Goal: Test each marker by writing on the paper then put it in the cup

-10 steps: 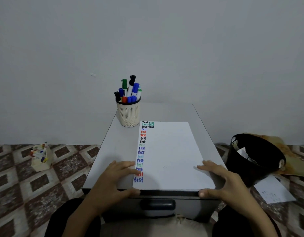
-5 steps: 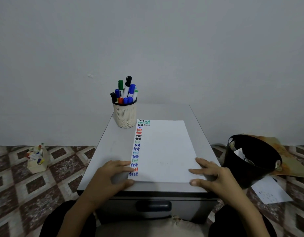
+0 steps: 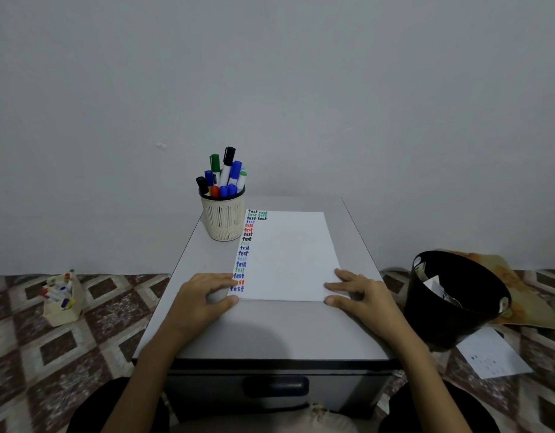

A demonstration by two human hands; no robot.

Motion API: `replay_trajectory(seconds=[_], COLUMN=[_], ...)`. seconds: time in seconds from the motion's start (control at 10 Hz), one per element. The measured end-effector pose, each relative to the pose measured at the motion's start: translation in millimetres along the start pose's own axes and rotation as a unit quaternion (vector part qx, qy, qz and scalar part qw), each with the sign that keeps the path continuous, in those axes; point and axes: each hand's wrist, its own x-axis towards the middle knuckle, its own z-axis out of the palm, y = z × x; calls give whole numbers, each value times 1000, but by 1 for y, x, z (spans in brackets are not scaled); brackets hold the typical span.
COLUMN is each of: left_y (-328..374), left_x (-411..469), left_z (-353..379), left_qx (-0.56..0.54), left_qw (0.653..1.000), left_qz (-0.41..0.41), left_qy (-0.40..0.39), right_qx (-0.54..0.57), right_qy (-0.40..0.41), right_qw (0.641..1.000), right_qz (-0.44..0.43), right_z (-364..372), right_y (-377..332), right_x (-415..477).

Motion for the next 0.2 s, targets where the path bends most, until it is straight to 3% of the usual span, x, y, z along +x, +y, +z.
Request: replay_trajectory(seconds=[0.2], left_y=[9], left_x=[-16], left_z=[6], left_qx=[7], left_qw=[999], left_qz=[-4], left_qy=[32], right_qx=[-15], right_qy=[26], right_qw=[999], right_qz=[-23], right_z=[0], right_y=[-3], right_x=[-4])
